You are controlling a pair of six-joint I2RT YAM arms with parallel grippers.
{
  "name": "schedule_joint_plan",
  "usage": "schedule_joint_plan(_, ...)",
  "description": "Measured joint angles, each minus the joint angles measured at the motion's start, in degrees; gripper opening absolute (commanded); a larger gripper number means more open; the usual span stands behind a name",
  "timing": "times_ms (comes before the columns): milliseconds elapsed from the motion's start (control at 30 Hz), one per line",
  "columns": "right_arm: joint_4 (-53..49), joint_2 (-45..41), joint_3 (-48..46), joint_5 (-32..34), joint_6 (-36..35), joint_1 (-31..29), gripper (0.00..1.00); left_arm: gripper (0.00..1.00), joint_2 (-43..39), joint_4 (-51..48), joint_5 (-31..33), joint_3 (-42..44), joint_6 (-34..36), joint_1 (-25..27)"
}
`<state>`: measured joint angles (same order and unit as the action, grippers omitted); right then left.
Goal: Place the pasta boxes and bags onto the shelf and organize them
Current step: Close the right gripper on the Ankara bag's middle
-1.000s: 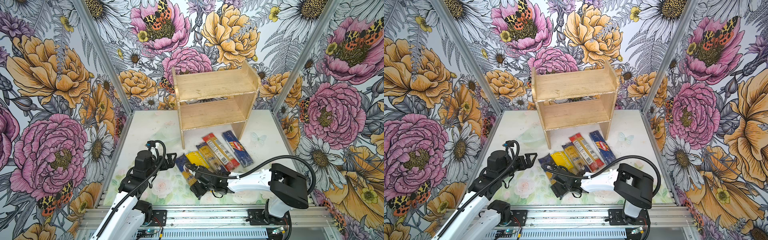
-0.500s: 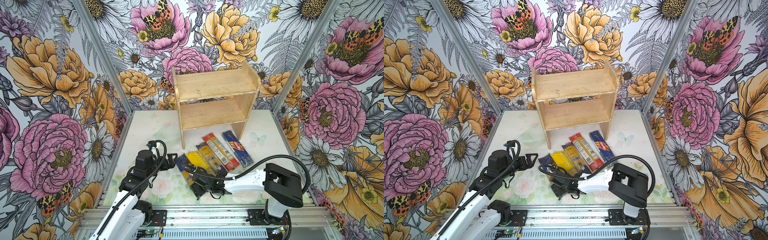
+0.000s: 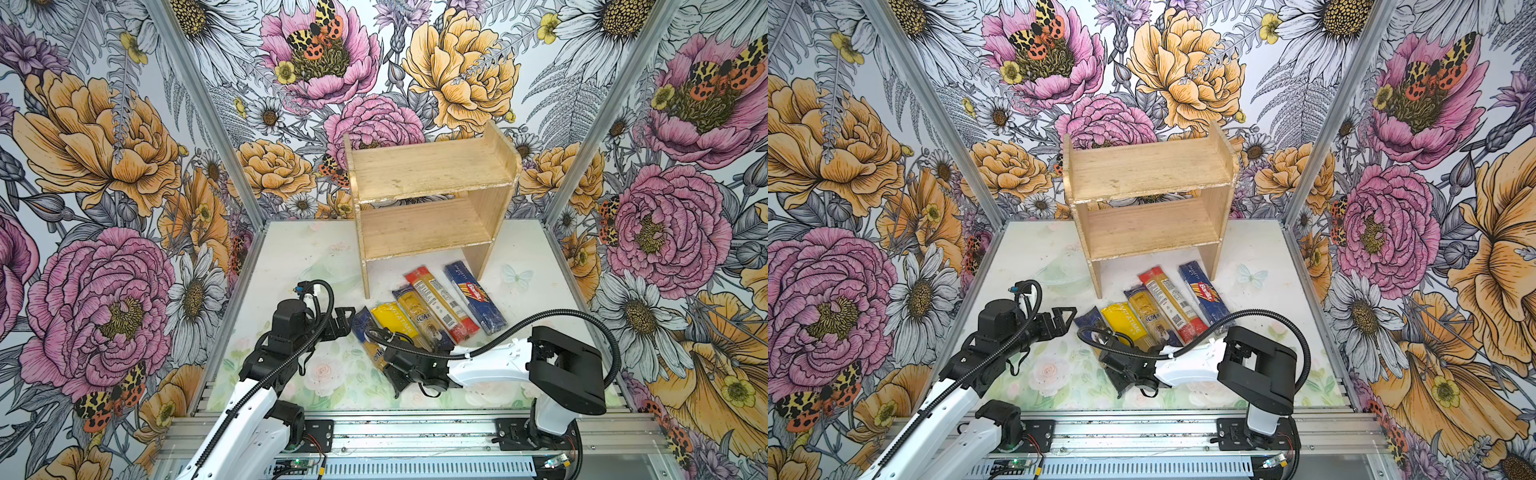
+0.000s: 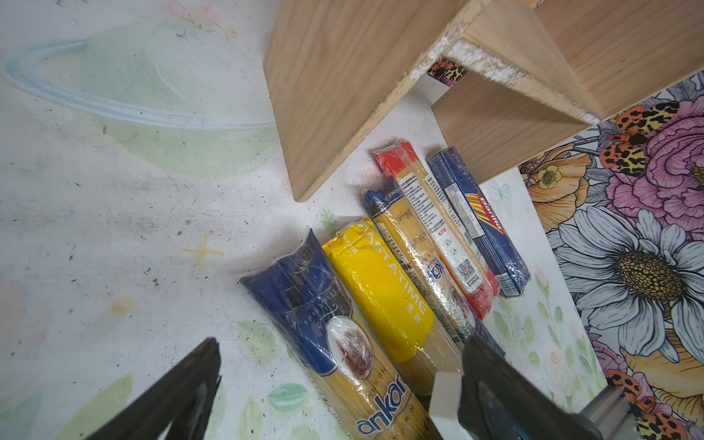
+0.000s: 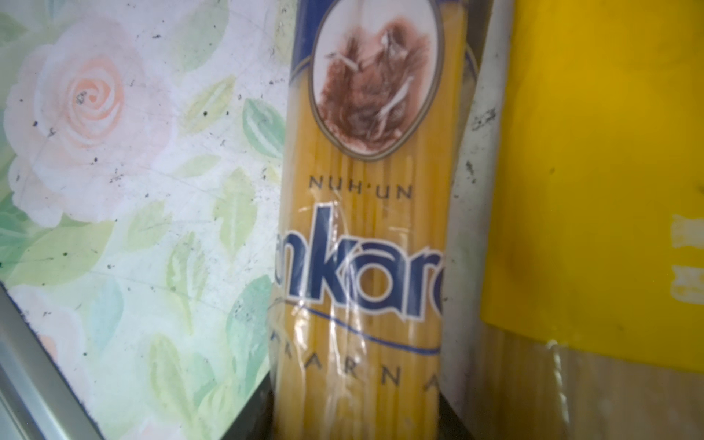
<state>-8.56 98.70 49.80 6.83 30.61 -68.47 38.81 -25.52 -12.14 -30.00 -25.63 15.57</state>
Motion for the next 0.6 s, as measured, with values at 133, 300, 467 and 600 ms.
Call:
schedule_joint_plan(133,0.0,-1.2,0.2,-0.9,0.0,0.7,0.09,0.99,0.0,0.0,0.0,0.0,0.0,0.0)
schedule_joint_plan(300,-0.1,-1.5,0.2,-3.2,0.2,1.9,0.00,0.99,0.0,0.0,-0.2,0.0,0.0,0.0)
schedule_joint_plan(467,-0.2,-1.6,0.2,-4.6,0.2,2.6,0.00,0.99,0.0,0.0,-0.4,0.0,0.0,-0.1)
schedule_joint_plan(600,-0.3,-1.7,0.2,-5.2,0.2,2.9,0.00,0.99,0.0,0.0,-0.4,0.0,0.0,-0.1)
